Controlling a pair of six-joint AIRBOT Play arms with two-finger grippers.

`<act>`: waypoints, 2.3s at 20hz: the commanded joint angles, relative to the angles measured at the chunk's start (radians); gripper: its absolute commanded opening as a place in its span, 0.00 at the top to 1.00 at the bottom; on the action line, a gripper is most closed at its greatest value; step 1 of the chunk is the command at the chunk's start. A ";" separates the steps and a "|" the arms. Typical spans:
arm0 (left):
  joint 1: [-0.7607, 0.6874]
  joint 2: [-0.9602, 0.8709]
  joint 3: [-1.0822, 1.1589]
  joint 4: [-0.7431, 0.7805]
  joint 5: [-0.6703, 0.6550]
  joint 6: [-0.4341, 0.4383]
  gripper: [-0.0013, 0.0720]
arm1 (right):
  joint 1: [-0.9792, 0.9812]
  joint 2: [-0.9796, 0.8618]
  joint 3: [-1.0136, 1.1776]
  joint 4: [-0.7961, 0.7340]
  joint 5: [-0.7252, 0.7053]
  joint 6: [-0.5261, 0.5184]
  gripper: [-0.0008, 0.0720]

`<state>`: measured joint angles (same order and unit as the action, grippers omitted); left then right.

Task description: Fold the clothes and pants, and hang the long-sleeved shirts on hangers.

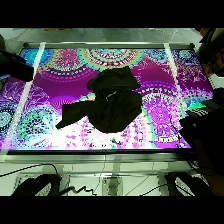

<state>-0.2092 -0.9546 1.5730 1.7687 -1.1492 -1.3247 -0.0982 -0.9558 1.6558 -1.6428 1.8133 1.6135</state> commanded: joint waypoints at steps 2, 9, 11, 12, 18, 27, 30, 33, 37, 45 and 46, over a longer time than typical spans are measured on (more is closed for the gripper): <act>0.001 0.000 0.000 0.000 0.000 0.000 0.96 | 0.000 0.000 0.000 0.000 0.000 0.000 0.95; 0.001 0.000 0.000 0.000 0.000 0.000 0.96 | 0.000 0.000 0.000 -0.003 -0.006 0.000 0.95; 0.001 0.000 0.000 0.000 0.000 0.000 0.96 | 0.000 0.000 0.000 0.009 -0.058 -0.004 0.93; 0.001 0.000 0.000 0.000 0.000 0.000 0.96 | 0.000 0.000 0.000 0.011 -0.061 -0.003 0.93; 0.001 0.000 0.000 -0.021 0.000 0.000 0.96 | 0.000 0.000 0.000 0.016 -0.090 -0.003 0.93; -0.002 0.000 0.000 -0.139 0.003 0.000 0.96 | 0.201 -0.114 -0.093 0.519 -0.230 -0.062 0.95; -0.002 0.000 0.000 -0.051 0.003 0.005 0.96 | 0.462 -0.220 -0.200 0.486 -0.303 -0.181 0.95; 0.038 0.000 0.000 0.092 0.004 0.004 0.96 | 0.698 -0.355 -0.249 0.403 -0.536 -0.229 0.95; 0.236 0.001 -0.021 0.078 0.017 0.003 0.96 | 0.893 -0.546 -0.249 0.380 -0.875 -0.213 0.44; 0.378 -0.002 -0.218 -0.047 0.145 0.000 0.96 | 0.924 -0.818 -0.046 0.357 -0.858 -0.154 0.35; 0.379 -0.006 -0.232 -0.053 0.151 0.000 0.96 | 0.928 -0.848 -0.004 0.343 -0.865 -0.171 0.35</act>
<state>0.1513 -0.9565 1.3972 1.7512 -1.0477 -1.3247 0.8154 -1.7138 1.5536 -1.2778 0.9405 1.4796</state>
